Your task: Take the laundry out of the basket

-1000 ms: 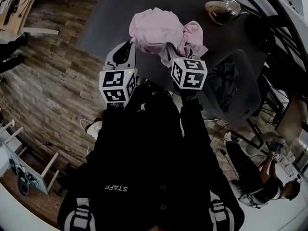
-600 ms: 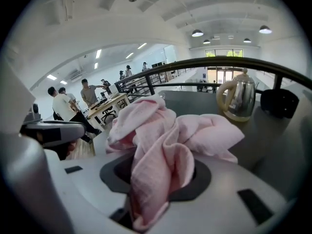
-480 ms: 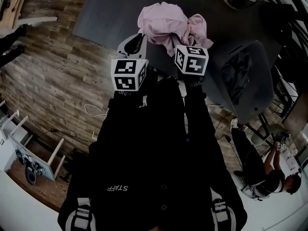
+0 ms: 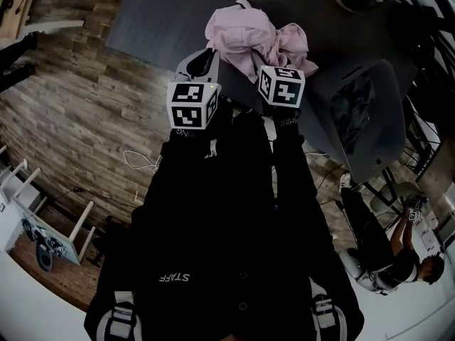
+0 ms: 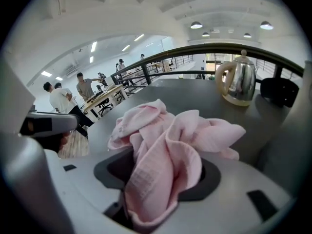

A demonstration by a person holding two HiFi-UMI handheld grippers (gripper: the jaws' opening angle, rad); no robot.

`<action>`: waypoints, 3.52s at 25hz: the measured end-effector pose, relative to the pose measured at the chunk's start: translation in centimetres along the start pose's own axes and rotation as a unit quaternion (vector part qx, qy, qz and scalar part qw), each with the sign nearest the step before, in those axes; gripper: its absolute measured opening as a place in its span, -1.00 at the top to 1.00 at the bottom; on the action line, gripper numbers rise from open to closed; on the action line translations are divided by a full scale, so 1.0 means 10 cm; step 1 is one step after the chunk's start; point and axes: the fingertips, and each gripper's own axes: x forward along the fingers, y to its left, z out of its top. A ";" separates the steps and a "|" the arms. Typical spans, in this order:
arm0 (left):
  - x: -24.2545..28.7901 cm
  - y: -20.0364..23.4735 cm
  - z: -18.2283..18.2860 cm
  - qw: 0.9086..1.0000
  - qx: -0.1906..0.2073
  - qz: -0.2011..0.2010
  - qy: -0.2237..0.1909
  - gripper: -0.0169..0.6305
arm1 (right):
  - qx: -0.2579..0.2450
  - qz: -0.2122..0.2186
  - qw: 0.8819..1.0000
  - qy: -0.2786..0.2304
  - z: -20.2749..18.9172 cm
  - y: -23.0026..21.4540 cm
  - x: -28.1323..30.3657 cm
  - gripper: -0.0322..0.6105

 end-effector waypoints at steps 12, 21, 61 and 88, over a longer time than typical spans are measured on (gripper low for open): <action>-0.37 -0.44 0.47 0.998 0.033 -0.040 -0.042 0.84 | 0.011 -0.030 0.997 -0.075 0.29 0.12 -1.00 -0.04; -0.57 -1.42 1.19 0.983 0.095 -0.117 -0.106 0.84 | 0.003 -0.118 0.965 -0.233 0.89 -0.22 -2.39 0.69; -1.15 -5.15 1.76 0.858 0.257 -0.396 -0.205 0.95 | 0.074 -0.376 0.826 -0.414 0.47 -1.86 -5.44 0.85; -0.15 -4.74 1.45 0.917 0.224 -0.312 -0.102 0.95 | 0.113 -0.290 0.897 -0.314 0.27 -2.54 -4.49 0.85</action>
